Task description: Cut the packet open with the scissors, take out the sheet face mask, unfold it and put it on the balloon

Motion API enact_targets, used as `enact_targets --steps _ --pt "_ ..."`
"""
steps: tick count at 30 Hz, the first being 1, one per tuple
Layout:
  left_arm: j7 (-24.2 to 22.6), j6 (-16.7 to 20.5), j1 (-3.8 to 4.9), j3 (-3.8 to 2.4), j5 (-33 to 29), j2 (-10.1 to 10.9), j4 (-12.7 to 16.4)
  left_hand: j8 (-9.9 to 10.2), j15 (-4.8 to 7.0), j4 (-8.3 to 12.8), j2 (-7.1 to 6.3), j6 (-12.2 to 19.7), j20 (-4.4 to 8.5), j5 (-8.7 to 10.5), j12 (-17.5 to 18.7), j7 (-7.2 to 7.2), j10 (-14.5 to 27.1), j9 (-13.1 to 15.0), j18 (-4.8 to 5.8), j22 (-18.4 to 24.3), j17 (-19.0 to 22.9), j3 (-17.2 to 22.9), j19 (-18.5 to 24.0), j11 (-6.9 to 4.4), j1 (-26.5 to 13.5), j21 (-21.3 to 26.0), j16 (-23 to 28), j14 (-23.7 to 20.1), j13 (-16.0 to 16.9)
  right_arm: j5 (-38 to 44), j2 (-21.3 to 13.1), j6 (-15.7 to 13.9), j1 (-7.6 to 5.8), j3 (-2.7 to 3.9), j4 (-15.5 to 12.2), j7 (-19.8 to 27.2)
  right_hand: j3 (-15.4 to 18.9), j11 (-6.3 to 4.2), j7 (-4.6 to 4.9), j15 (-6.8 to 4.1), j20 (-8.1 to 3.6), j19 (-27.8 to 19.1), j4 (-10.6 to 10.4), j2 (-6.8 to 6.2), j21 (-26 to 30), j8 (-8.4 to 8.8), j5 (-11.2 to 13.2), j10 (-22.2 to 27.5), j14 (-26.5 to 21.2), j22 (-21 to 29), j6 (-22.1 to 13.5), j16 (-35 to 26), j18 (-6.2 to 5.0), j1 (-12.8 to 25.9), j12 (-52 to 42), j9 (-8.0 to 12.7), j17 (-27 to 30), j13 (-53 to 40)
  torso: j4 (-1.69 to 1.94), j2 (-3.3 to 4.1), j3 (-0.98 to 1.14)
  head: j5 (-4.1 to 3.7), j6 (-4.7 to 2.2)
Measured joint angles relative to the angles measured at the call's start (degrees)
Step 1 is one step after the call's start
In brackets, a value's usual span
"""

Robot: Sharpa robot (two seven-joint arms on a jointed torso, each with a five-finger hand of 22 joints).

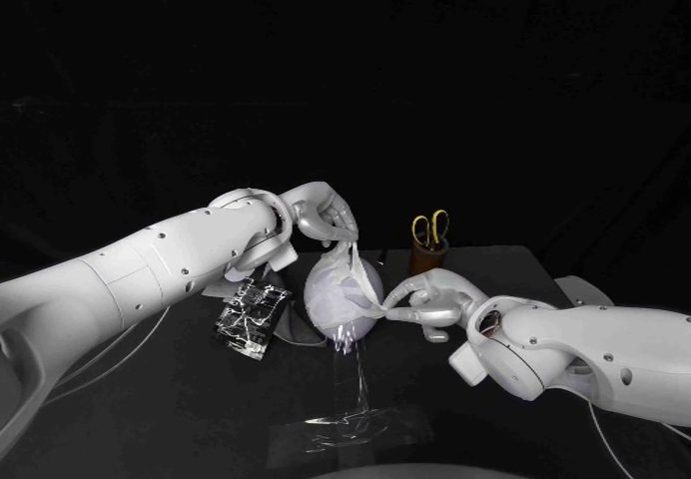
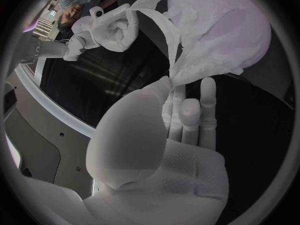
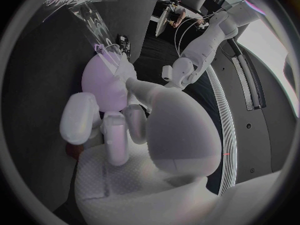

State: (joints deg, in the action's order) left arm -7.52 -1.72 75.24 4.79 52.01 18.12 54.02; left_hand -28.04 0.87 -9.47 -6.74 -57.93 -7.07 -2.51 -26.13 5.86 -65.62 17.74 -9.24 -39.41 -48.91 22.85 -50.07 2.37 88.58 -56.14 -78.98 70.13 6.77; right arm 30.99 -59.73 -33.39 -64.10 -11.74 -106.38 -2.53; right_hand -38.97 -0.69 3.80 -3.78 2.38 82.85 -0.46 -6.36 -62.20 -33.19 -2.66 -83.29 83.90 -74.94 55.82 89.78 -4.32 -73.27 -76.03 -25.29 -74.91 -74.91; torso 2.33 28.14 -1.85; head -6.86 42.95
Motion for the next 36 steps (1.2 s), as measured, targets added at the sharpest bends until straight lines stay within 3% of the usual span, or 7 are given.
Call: enact_targets --steps 14,18,21,24,29,32,36 --pt "0.4 2.2 -0.01 0.09 1.6 -1.6 -1.6 0.3 -0.67 -0.1 -0.01 0.7 0.42 0.07 0.8 0.69 1.2 0.0 0.02 -0.7 1.0 0.1 0.4 0.54 0.0 -0.6 -0.4 -0.5 -0.3 0.5 -0.1 -2.6 0.43 -0.03 1.2 -0.5 0.2 0.0 -0.02 0.0 0.0 -0.4 -0.1 -0.01 0.6 0.21 0.0 0.0 0.0 0.0 -0.1 0.0 0.01 0.0 0.4 0.0 0.0 0.0 -0.1 0.03 0.09 -0.59 0.3" --pt "0.3 3.3 -0.02 0.09 1.5 -1.7 -1.7 2.5 -1.7 -0.7 -0.03 4.1 -0.13 -0.03 2.5 1.69 4.1 -0.5 0.04 -0.8 6.9 -0.2 1.6 2.01 -0.5 -0.6 1.4 -4.7 -1.0 0.5 -0.1 -3.0 0.47 -0.03 1.5 -0.5 0.6 0.38 0.19 0.01 0.09 -1.1 -0.4 0.01 2.5 0.24 0.0 1.0 0.0 0.0 -0.3 0.0 0.01 0.0 2.8 0.0 0.0 0.0 -0.08 0.01 0.12 -0.79 0.36" --pt "0.2 3.6 -0.01 0.09 1.4 -1.8 -1.6 4.4 -2.82 -1.5 -0.97 6.9 -0.45 -0.15 4.0 2.64 6.5 -1.5 0.03 -0.8 11.3 -0.8 2.6 3.14 -1.4 -0.3 3.0 -8.0 -1.6 0.4 -0.1 -3.1 0.49 -0.04 1.5 -0.5 1.8 0.76 0.59 0.12 0.27 -2.3 -0.8 -0.21 5.7 0.93 0.0 3.4 -0.1 0.0 -2.0 -0.3 -0.22 1.3 7.1 0.1 0.0 0.4 -0.06 0.0 0.13 -0.92 0.39" --pt "0.4 3.6 -0.01 0.07 1.3 -1.9 -1.5 7.5 -4.62 -2.4 -2.43 11.3 -1.48 -0.15 7.1 4.42 11.1 -2.8 0.42 -0.4 15.9 -1.7 4.0 5.12 -2.9 1.0 5.1 -12.3 -2.9 0.3 0.0 -3.1 0.52 -0.05 1.6 -0.5 5.9 2.5 2.64 1.69 1.15 -4.7 -3.5 -1.95 11.8 4.62 -0.8 10.4 0.0 0.0 -6.0 -2.7 -1.37 6.0 19.6 1.9 0.0 8.5 -0.02 -0.02 0.12 -1.1 0.44" --pt "1.2 2.5 -0.01 0.09 1.1 -2.2 -1.5 11.1 -6.65 -2.6 -2.55 16.8 -2.99 -0.15 11.3 5.28 16.9 -4.4 0.44 0.5 17.2 -2.9 5.5 7.27 -3.0 2.7 5.8 -15.1 -3.2 0.0 0.0 -3.1 0.54 -0.05 1.7 -0.9 10.7 4.6 4.92 3.3 2.68 -7.8 -5.6 -4.73 19.6 10.0 -1.8 17.1 0.0 0.0 -10.4 -5.7 -2.11 6.7 31.7 4.4 0.0 17.3 -0.01 -0.03 0.05 -1.22 0.53" --pt "1.8 1.6 -0.01 0.13 1.1 -2.3 -1.6 12.8 -7.44 -2.8 -2.55 19.8 -3.51 -0.15 12.9 4.87 19.1 -5.3 0.44 0.8 17.6 -3.8 6.0 8.02 -3.0 3.2 5.8 -15.9 -3.2 -0.1 0.0 -3.1 0.54 -0.05 1.8 -1.4 12.7 5.18 5.52 3.82 3.3 -8.8 -6.5 -5.4 22.5 11.62 -1.2 18.6 0.1 0.0 -11.7 -6.6 -2.37 6.7 34.3 5.1 0.0 19.4 0.01 -0.04 0.02 -1.24 0.57" --pt "2.3 0.6 -0.01 0.16 0.9 -2.4 -1.6 13.2 -7.68 -2.8 -2.55 20.3 -3.79 -0.15 13.6 4.51 19.9 -5.7 0.44 1.0 17.9 -4.5 6.2 8.59 -3.0 3.6 5.8 -16.1 -3.2 -0.1 -0.1 -3.3 0.54 -0.06 2.0 -2.2 14.9 5.74 6.1 4.17 3.89 -9.4 -7.8 -5.75 24.6 12.93 -0.8 19.9 -0.1 0.0 -12.7 -7.0 -2.42 6.3 35.6 5.6 0.0 21.0 0.02 -0.05 -0.01 -1.27 0.63"
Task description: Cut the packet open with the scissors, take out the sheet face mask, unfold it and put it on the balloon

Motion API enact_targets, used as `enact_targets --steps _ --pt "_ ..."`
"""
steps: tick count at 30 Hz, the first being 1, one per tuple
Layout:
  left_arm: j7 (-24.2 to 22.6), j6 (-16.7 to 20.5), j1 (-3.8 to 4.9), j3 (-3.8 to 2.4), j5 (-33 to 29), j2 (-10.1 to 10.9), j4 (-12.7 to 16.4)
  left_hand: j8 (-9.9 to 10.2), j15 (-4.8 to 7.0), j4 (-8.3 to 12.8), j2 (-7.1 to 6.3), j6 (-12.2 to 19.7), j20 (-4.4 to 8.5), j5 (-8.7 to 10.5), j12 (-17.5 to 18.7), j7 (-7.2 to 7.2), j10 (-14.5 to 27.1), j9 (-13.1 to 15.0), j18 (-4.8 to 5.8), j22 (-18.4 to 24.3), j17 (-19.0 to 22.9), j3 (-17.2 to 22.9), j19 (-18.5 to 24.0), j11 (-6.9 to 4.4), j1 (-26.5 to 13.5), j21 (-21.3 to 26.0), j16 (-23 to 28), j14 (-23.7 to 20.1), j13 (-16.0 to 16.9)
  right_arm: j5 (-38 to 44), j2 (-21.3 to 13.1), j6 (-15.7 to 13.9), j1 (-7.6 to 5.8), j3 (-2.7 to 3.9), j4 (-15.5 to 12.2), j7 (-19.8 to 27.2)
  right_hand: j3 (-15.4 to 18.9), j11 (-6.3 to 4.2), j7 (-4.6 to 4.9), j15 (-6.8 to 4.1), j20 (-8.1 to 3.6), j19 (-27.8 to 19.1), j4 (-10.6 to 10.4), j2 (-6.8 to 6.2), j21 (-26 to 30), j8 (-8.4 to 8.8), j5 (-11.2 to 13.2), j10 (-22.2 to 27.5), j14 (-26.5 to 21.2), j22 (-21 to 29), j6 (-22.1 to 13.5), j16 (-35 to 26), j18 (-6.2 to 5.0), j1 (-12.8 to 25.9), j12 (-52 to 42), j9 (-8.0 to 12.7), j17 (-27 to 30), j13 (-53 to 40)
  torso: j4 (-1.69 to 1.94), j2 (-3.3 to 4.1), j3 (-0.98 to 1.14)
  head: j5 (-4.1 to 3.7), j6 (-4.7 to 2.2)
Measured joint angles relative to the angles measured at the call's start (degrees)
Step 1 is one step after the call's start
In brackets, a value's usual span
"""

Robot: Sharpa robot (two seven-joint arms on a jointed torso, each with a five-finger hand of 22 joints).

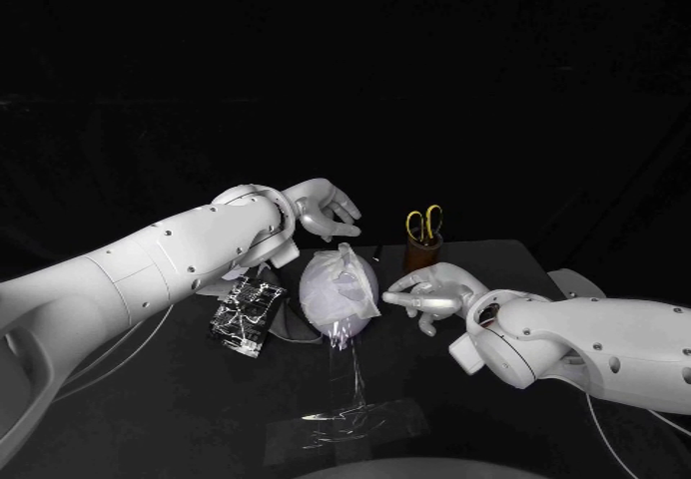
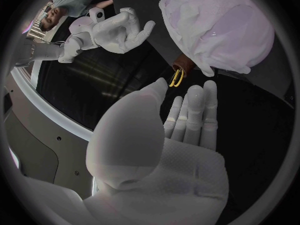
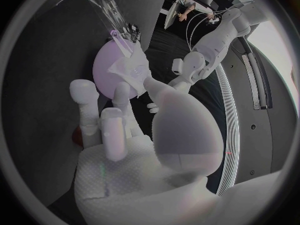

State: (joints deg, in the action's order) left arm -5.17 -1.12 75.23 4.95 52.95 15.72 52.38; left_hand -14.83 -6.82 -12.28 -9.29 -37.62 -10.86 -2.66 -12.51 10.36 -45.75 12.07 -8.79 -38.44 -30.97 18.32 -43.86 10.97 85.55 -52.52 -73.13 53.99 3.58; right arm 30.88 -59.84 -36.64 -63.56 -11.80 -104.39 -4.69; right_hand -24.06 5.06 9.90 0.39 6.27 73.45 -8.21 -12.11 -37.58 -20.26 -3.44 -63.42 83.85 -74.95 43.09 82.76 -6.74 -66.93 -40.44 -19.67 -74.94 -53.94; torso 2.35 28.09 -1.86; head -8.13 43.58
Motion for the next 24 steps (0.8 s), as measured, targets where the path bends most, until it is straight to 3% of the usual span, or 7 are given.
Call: enact_targets --steps 2,4,7,10,15,19,24 --pt "0.2 -0.3 0.0 0.01 -0.1 0.1 -0.1 0.0 -0.06 0.0 0.0 0.0 -0.24 0.0 0.3 0.0 0.4 0.0 0.0 0.1 0.1 -0.3 -0.2 -0.02 0.0 0.0 0.0 -0.1 0.0 0.1 -0.1 -0.2 0.0 0.0 0.1 -0.4 0.6 -0.02 0.04 0.23 0.02 0.0 -0.5 0.0 0.4 0.34 0.0 0.3 0.2 0.0 0.0 -0.2 -0.75 0.0 0.0 0.1 0.0 0.3 0.0 0.0 -0.01 0.01 0.02" --pt "0.3 -0.3 -0.01 0.02 -0.3 0.3 -0.1 0.0 -0.06 0.0 0.0 0.0 -0.32 0.0 0.3 0.0 0.4 0.0 0.0 0.1 0.2 -0.3 -0.3 -0.02 0.0 0.0 -0.2 -0.1 0.0 0.2 -0.3 -0.4 0.01 0.0 0.3 -0.8 1.1 0.07 0.2 0.23 0.2 -0.2 -0.7 0.01 0.5 0.45 0.0 0.5 0.2 0.0 -0.2 -0.3 -0.81 0.0 0.0 0.2 0.0 0.4 0.0 0.0 -0.01 0.05 0.02" --pt "0.2 0.0 -0.02 -0.03 -0.9 1.3 0.2 -0.8 -0.03 0.3 0.39 -2.8 -0.72 0.0 -0.1 0.21 -0.5 0.7 -0.08 0.1 0.3 -0.6 -0.7 -0.25 0.4 0.0 -1.0 0.0 0.3 0.6 -0.6 -0.9 0.02 -0.01 0.9 -1.2 1.3 0.07 0.2 0.23 0.2 -0.2 -0.9 -0.01 0.4 0.45 0.0 0.5 0.2 0.0 -0.2 -0.3 -0.82 -0.6 0.0 0.2 0.0 0.5 -0.01 0.0 -0.01 0.13 0.03" --pt "-0.2 1.0 -0.02 -0.2 -2.2 3.3 1.2 -2.8 0.88 0.4 1.52 -6.8 -0.72 0.0 -2.1 0.78 -4.5 1.5 -1.09 0.0 0.6 -0.6 -1.1 -1.36 1.5 -0.1 -1.7 1.0 1.0 1.6 -1.0 -1.6 0.02 -0.01 1.8 -1.3 1.9 -0.29 -0.25 0.23 0.31 0.4 -1.1 1.23 -1.4 0.45 -0.7 -0.1 0.2 0.0 0.9 0.1 -0.82 -2.4 -1.9 0.2 0.0 -0.2 -0.04 0.02 -0.01 0.2 0.03" --pt "-1.3 3.5 -0.02 -0.36 -5.6 7.8 4.7 -4.3 1.37 0.5 1.9 -9.8 -0.22 0.0 -4.0 1.16 -7.6 1.9 -1.36 -0.2 1.6 -0.4 -1.6 -2.27 1.9 -0.3 -1.6 1.2 1.4 3.9 -0.9 -2.2 -0.55 -0.02 4.2 -0.1 1.3 -0.99 -0.95 0.2 -0.21 2.3 -0.6 3.41 -5.4 -0.35 -1.4 -4.5 0.2 0.0 4.1 1.7 -0.81 -5.5 -8.6 -0.1 0.0 -4.4 0.04 0.07 0.01 0.51 0.03" --pt "-2.3 5.6 -0.01 -0.44 -8.5 12.0 8.6 -4.7 2.11 0.2 1.89 -10.5 0.09 0.0 -5.2 0.62 -9.5 2.1 -1.41 -0.2 2.3 -0.1 -1.9 -2.86 1.9 -0.3 -1.4 1.5 1.8 6.9 0.4 -1.9 -2.51 0.04 7.4 2.5 -0.3 -1.52 -1.46 -0.52 -0.67 4.7 1.0 5.03 -11.6 -0.35 -1.4 -8.6 0.3 0.0 6.4 3.7 -0.63 -9.1 -16.2 0.0 0.0 -9.8 0.1 0.13 0.02 0.71 0.18" --pt "-2.9 7.1 -0.04 -0.45 -11.3 15.9 11.3 -5.1 2.84 0.0 2.14 -11.2 0.6 0.0 -6.9 0.09 -11.5 2.3 -1.42 -0.2 2.9 0.0 -2.4 -3.65 2.1 -0.3 -1.1 2.2 2.6 11.3 3.4 -0.3 -5.69 0.15 11.9 5.4 -2.3 -2.09 -2.05 -1.05 -1.21 7.3 3.0 6.46 -19.2 -0.35 -1.4 -12.4 0.2 0.0 8.7 6.2 0.92 -11.5 -23.6 0.6 0.0 -15.1 0.18 0.24 0.0 0.95 0.22"
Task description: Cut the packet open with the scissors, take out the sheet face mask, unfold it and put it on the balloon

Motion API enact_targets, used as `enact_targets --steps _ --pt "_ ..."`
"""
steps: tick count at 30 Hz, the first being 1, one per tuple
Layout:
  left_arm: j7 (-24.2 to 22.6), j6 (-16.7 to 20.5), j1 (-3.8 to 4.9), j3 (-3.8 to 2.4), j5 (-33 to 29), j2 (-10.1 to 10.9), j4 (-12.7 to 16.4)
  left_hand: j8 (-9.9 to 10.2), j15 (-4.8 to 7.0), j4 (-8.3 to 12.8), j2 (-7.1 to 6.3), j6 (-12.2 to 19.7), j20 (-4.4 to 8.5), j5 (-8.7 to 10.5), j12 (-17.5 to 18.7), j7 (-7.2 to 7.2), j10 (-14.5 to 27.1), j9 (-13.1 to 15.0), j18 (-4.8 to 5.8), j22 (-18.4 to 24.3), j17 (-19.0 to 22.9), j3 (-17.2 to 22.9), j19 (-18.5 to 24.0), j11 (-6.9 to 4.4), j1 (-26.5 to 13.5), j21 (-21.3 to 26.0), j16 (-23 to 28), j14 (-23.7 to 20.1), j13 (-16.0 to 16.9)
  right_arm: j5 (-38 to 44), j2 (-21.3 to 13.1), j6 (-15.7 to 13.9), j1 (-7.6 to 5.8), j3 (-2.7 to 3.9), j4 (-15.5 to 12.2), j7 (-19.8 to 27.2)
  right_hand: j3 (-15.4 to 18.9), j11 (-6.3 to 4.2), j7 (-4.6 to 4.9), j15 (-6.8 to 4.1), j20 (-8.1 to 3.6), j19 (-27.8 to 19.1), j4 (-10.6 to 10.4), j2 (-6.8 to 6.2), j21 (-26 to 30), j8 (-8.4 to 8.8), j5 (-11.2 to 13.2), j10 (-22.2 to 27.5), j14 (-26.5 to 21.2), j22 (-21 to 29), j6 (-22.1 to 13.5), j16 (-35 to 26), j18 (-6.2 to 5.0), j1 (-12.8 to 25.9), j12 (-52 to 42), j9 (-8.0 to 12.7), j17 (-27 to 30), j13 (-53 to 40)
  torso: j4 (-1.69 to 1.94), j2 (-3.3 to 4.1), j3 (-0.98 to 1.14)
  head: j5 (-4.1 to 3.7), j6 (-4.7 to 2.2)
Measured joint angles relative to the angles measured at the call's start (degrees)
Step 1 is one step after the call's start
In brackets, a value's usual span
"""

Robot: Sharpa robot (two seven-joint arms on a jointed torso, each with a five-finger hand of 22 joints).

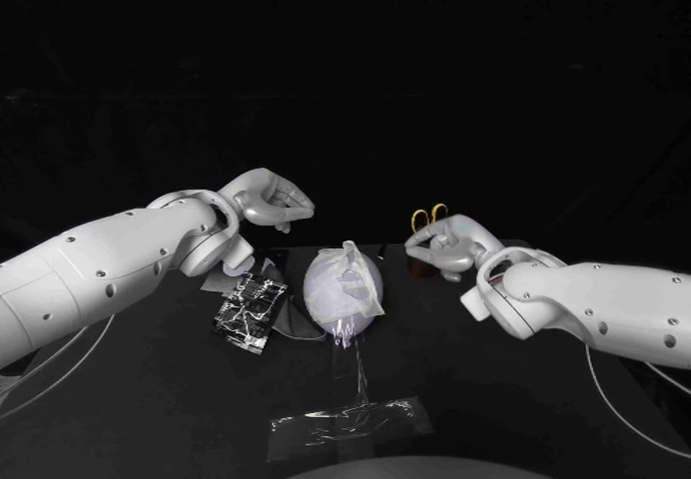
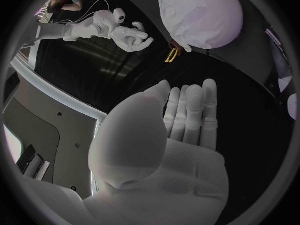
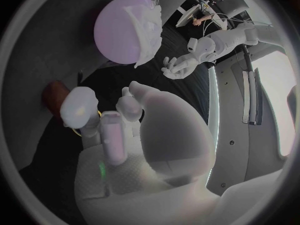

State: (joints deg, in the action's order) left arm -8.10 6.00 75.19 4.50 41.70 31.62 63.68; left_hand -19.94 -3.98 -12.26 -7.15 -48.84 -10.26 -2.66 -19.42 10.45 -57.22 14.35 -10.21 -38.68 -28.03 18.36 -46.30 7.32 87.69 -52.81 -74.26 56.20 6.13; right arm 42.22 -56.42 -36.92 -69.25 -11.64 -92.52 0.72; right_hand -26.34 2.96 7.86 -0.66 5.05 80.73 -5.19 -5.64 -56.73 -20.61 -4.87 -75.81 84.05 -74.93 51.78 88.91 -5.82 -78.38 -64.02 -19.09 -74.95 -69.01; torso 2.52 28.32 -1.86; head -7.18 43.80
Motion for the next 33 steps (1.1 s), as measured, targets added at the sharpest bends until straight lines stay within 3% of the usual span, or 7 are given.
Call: enact_targets --steps 8,12,16,20,24,28,33 --pt "0.4 0.8 -0.06 0.1 -3.0 4.2 3.2 0.0 0.92 -0.2 0.0 -0.4 0.93 0.0 -3.3 -0.41 -1.3 0.0 0.01 0.0 0.0 0.1 -0.9 -0.65 0.0 -0.2 -0.3 2.0 1.8 5.5 6.6 5.5 -5.22 0.36 7.6 1.5 -0.4 -0.03 -0.23 0.0 -0.27 2.3 0.4 0.25 -7.3 0.93 -0.6 -4.5 0.0 0.0 1.2 0.9 1.03 0.2 -9.1 0.5 0.0 -5.5 0.33 0.57 -0.23 0.37 -0.51" --pt "1.0 0.8 -0.1 0.17 -3.9 5.0 4.1 -0.2 1.21 -0.5 -0.03 -0.4 1.38 0.0 -6.6 -0.43 -0.6 0.0 0.03 -0.1 -6.4 -0.4 -2.0 -1.29 0.0 -0.6 -3.0 6.2 3.9 6.7 9.6 8.2 -6.82 0.54 10.7 1.0 0.2 -0.17 -0.24 0.0 -0.31 2.5 -0.2 0.38 -8.7 1.46 -0.6 -6.3 0.0 0.0 1.2 0.9 1.04 1.5 -11.8 0.8 0.0 -6.0 0.48 0.96 -0.42 0.54 -0.94" --pt "2.1 0.8 -0.21 0.25 -4.9 5.2 4.7 -0.7 2.19 -0.9 -0.25 0.2 2.1 0.0 -18.2 -1.34 3.3 0.2 0.02 -1.0 -18.5 -2.5 -3.8 -1.91 -0.7 -2.1 -7.8 13.0 11.6 7.5 12.6 11.5 -8.15 0.84 13.9 -0.9 1.0 0.0 -0.08 0.01 -0.25 3.0 -1.3 0.04 -10.5 2.22 0.2 -7.7 0.0 0.0 1.4 0.9 1.05 3.4 -14.7 1.2 0.0 -6.0 0.63 1.55 -0.69 0.67 -1.46" --pt "3.2 0.8 -0.31 0.29 -5.8 5.0 5.1 -1.1 2.66 -1.8 -0.51 0.4 2.85 0.0 -30.2 -1.55 6.7 0.3 0.02 -8.0 -30.7 -3.8 -10.0 -2.82 -1.0 -8.0 -11.4 19.3 19.5 7.8 14.9 14.7 -8.78 0.96 16.8 -3.5 2.2 0.16 0.26 0.02 -0.25 3.0 -2.6 -1.52 -12.2 3.47 0.9 -8.1 0.0 0.0 1.1 0.9 1.9 5.2 -17.3 1.6 0.1 -6.0 0.71 2.14 -0.91 0.64 -1.98" --pt "4.3 0.8 -0.37 0.3 -6.6 4.8 5.6 -1.5 2.98 -2.5 -0.64 0.1 3.17 0.0 -36.2 -1.78 6.6 0.4 0.96 -12.2 -36.9 -4.5 -13.5 -3.06 -1.5 -11.1 -12.8 22.5 23.2 8.0 16.4 17.4 -9.26 1.11 18.6 -6.1 3.2 0.42 0.55 0.03 -0.01 3.2 -3.6 -2.57 -12.3 4.23 1.1 -8.3 0.0 0.0 0.8 0.9 1.9 6.2 -18.0 2.0 0.0 -6.0 0.79 2.76 -1.09 0.63 -2.43" --pt "5.3 0.7 -0.39 0.3 -7.1 4.5 5.8 -1.7 3.78 -3.2 -1.02 -0.1 3.8 0.0 -47.2 -2.38 3.4 0.4 1.86 -16.7 -42.1 -5.6 -17.1 -3.76 -1.9 -14.7 -13.7 25.1 33.3 8.1 17.3 19.9 -9.7 1.21 19.7 -8.1 4.8 0.66 1.06 0.04 0.02 3.3 -4.3 -3.24 -13.0 4.95 1.1 -8.1 0.0 0.0 0.3 0.8 1.91 7.4 -19.0 2.2 0.0 -6.0 0.8 3.27 -1.12 0.73 -2.73" --pt "6.4 0.7 -0.39 0.29 -7.1 3.8 5.7 -2.1 3.96 -3.6 -0.84 -0.5 4.22 0.0 -52.1 -2.78 0.3 0.5 1.86 -18.9 -44.6 -5.7 -18.5 -4.16 -1.8 -16.1 -14.0 26.1 39.8 8.1 17.8 23.0 -10.02 1.25 20.0 -9.9 5.2 0.66 1.07 0.46 0.04 3.3 -4.7 -3.24 -13.6 4.95 1.3 -8.1 0.0 0.0 0.3 0.8 1.91 7.4 -19.8 2.2 0.0 -5.9 0.75 3.76 -1.13 0.77 -2.93"
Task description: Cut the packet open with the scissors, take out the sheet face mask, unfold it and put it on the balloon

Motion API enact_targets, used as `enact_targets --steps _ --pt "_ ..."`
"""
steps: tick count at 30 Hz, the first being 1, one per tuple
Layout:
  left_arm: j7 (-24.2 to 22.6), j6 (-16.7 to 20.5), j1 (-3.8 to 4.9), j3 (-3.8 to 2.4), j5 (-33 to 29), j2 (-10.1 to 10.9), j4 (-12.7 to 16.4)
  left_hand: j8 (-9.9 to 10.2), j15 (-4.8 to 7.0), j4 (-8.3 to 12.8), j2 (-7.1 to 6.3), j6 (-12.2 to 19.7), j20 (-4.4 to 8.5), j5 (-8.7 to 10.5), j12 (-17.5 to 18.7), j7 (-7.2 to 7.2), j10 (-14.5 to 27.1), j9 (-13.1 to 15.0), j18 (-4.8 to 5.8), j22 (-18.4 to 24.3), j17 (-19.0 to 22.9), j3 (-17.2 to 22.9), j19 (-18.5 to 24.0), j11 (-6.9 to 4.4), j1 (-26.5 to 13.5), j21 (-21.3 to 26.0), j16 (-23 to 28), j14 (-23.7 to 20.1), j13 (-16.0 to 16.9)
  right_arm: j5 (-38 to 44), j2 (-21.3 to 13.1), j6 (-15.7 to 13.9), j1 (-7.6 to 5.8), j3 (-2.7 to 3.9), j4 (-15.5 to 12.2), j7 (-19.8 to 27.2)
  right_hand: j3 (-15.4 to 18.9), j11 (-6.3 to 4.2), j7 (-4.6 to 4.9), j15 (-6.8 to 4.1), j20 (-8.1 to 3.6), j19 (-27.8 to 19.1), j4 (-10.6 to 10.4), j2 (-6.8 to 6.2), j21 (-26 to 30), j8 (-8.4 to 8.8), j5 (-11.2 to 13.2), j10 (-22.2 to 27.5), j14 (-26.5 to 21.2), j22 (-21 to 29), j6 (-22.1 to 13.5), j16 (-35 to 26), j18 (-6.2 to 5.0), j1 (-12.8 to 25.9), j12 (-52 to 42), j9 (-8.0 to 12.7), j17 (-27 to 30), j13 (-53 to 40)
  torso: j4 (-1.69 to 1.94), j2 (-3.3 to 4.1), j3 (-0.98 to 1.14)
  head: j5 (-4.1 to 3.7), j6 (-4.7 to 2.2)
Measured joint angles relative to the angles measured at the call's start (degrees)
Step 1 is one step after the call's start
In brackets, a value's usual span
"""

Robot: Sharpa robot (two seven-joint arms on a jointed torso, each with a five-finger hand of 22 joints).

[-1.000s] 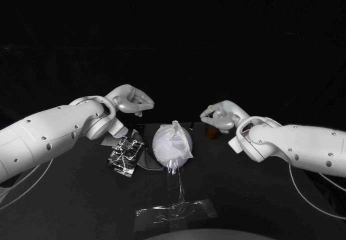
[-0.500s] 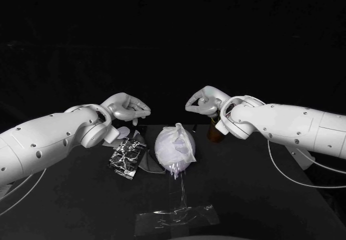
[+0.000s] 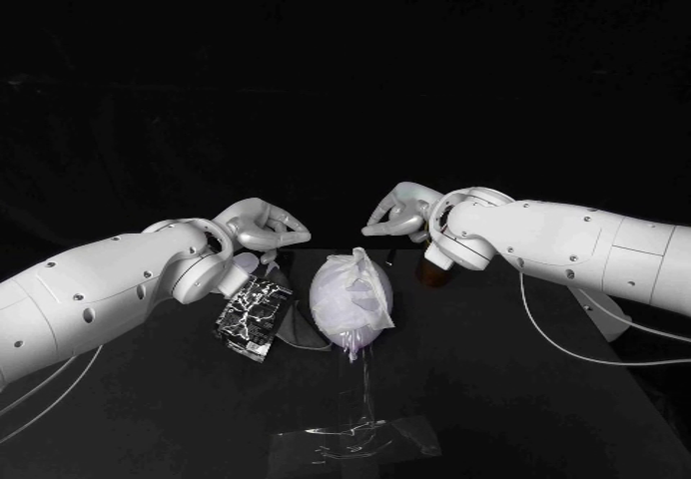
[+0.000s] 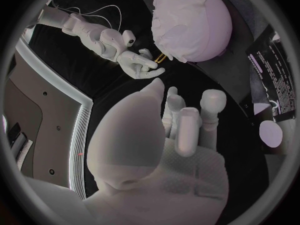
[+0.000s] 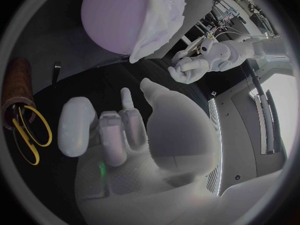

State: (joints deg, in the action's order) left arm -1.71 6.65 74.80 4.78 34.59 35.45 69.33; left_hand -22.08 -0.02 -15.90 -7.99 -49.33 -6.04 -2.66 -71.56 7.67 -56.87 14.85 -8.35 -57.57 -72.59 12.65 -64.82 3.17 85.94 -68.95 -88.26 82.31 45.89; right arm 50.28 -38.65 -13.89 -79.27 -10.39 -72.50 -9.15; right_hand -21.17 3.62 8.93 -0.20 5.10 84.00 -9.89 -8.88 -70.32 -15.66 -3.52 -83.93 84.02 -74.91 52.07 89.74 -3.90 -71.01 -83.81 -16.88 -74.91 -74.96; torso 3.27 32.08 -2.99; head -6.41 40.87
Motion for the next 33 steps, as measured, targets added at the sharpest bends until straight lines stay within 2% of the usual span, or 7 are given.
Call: enact_targets --steps 2,11,24,33 --pt "0.3 0.0 0.0 0.0 0.0 -0.4 -0.2 0.0 0.25 0.0 0.33 -0.2 -0.1 0.0 -0.6 -0.23 -0.1 0.0 0.87 -0.5 -0.5 0.0 -0.5 -0.09 0.3 -0.5 0.0 0.3 0.8 0.0 0.1 1.0 -0.09 0.01 0.0 -0.5 0.4 0.0 0.0 0.0 0.01 0.0 -0.1 0.22 -0.6 0.23 0.0 0.0 0.0 0.0 0.0 -0.1 0.0 0.2 -0.5 0.0 0.0 0.0 -0.04 0.12 0.01 0.02 -0.02" --pt "1.4 -0.4 -0.25 0.03 0.4 -1.8 -0.9 0.0 0.33 0.2 0.67 -0.7 0.2 0.0 -1.4 -0.3 -0.7 0.0 0.87 -1.5 -1.5 0.2 -1.2 -0.31 0.7 -1.3 0.0 0.7 2.3 -0.3 0.6 4.6 -0.32 0.04 -0.2 -2.0 1.0 -0.01 -0.01 0.0 0.19 0.1 -0.7 0.52 -2.1 0.46 0.0 0.0 0.0 0.0 0.0 0.1 0.01 0.5 -2.7 0.1 0.0 0.1 -0.15 0.55 0.04 0.16 -0.12" --pt "2.0 -0.3 -0.74 0.01 0.8 -3.7 -2.5 0.2 0.32 0.0 0.42 -0.7 0.41 0.0 -1.4 -0.28 -0.2 -0.2 0.87 -2.0 -2.0 0.3 -1.4 -0.24 0.9 -1.6 0.0 1.1 1.4 -1.0 2.2 6.4 -0.38 0.04 0.9 -2.4 1.3 -0.02 -0.21 0.0 0.5 0.0 -0.9 1.39 -2.6 0.45 -0.7 0.0 0.0 0.0 0.7 0.0 0.01 0.3 -3.0 0.1 0.0 0.0 -0.08 0.84 -0.09 0.25 -0.13" --pt "2.2 -0.4 -1.4 -0.08 1.0 -4.3 -3.3 0.2 0.32 0.0 0.36 -0.5 0.41 0.0 -1.4 -0.07 0.0 -0.3 0.87 -2.2 -2.3 0.3 -1.4 -0.06 1.0 -1.6 0.0 1.1 0.9 -1.4 2.7 7.5 -0.33 0.04 1.3 -2.4 1.2 -0.03 -0.41 0.0 0.5 0.0 -0.9 2.34 -3.6 0.45 -1.0 0.0 0.0 0.0 1.4 0.0 0.01 -0.7 -3.8 0.1 0.0 0.0 -0.08 1.08 -0.19 0.25 0.07"
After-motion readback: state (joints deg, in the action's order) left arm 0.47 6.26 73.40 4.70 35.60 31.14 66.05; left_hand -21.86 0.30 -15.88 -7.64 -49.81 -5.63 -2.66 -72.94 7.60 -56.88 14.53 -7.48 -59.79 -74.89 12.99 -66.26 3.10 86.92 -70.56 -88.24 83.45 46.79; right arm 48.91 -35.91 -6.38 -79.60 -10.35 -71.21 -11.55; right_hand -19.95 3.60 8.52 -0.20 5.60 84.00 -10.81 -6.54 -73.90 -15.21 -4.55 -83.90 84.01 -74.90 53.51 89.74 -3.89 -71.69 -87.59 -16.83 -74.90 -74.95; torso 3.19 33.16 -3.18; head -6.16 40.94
